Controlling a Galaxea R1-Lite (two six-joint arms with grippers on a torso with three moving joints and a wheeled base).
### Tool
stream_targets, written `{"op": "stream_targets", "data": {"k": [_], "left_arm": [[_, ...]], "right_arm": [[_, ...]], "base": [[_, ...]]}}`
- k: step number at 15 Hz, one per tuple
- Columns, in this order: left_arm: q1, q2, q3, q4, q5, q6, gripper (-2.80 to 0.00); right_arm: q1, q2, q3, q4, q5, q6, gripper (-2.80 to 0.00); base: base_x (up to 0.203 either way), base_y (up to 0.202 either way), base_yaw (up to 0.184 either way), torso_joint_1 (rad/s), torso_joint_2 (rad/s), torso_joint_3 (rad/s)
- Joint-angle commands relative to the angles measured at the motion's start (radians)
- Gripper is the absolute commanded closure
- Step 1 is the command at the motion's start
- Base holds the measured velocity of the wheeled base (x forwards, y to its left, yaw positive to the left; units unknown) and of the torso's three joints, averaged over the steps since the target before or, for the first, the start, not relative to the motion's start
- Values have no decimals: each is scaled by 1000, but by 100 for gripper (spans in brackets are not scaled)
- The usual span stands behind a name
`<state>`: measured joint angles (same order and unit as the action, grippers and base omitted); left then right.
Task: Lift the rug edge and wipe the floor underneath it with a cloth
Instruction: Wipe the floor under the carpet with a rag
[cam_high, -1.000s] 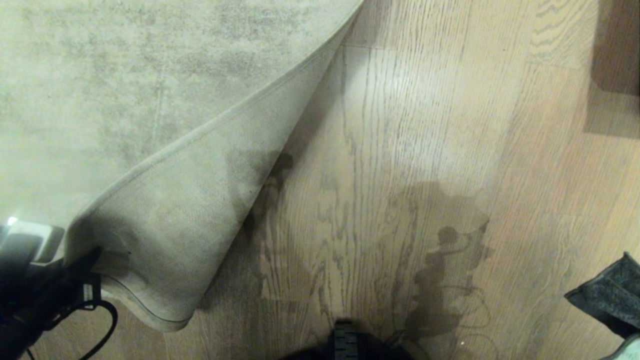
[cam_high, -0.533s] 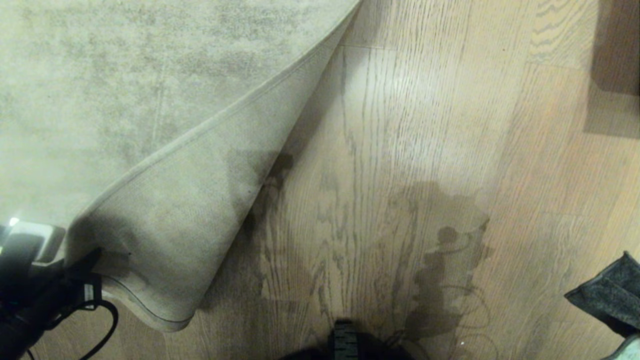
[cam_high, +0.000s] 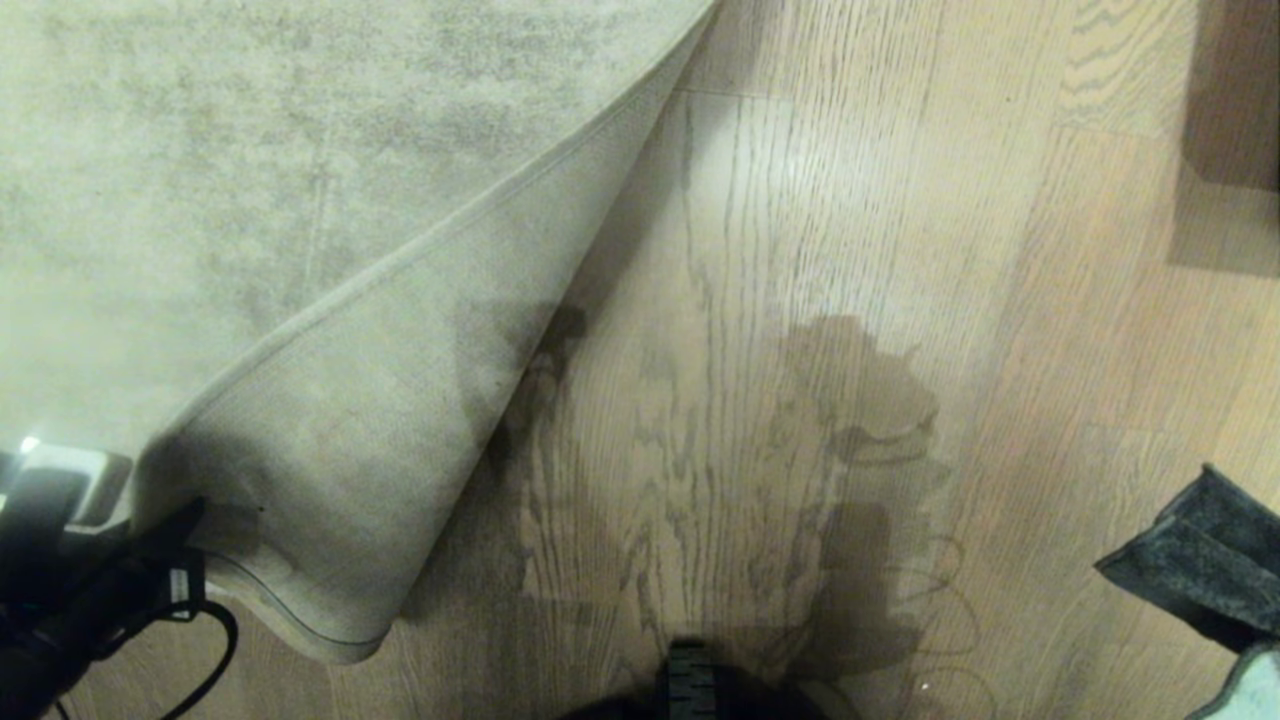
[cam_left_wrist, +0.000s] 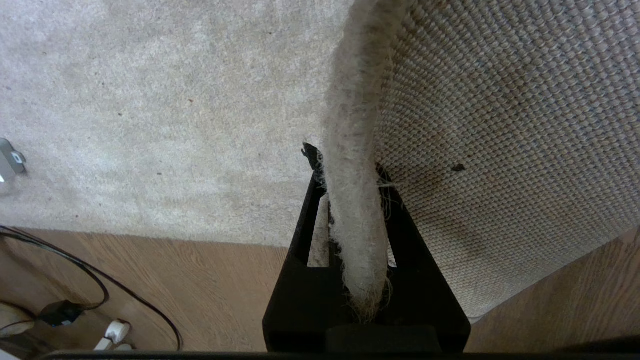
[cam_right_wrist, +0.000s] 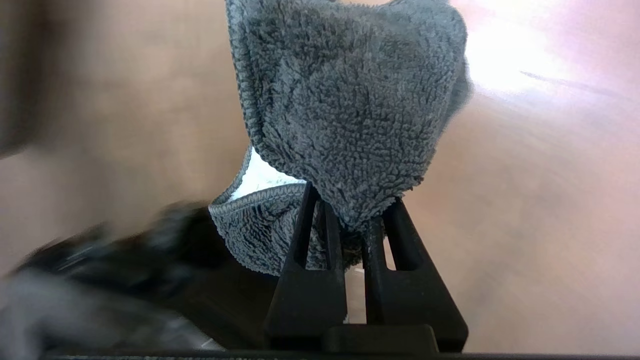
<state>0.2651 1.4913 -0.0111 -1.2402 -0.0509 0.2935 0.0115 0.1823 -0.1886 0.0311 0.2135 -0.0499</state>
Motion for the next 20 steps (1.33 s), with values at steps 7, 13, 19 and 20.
{"op": "stream_targets", "data": {"k": [7,13,19,20], "left_arm": [[0,4,-6,-7,-3,4,0],[0,12,-1,-7,-2,5,0],[-1,24,-4,-8,-1,6,0],[-1,24,-4,-8,-1,6,0]], "right_arm": [[9,470,-83,-86,404,-149,0],[227,809,-100,-356,421,-165,0],[431,1123,-113,-674,320,-165,0],[450,1171,-113,-727,308,-164,0]], "base": [[0,0,0,0,0,0],[0,0,0,0,0,0],[0,0,0,0,0,0],[0,0,0,0,0,0]]}}
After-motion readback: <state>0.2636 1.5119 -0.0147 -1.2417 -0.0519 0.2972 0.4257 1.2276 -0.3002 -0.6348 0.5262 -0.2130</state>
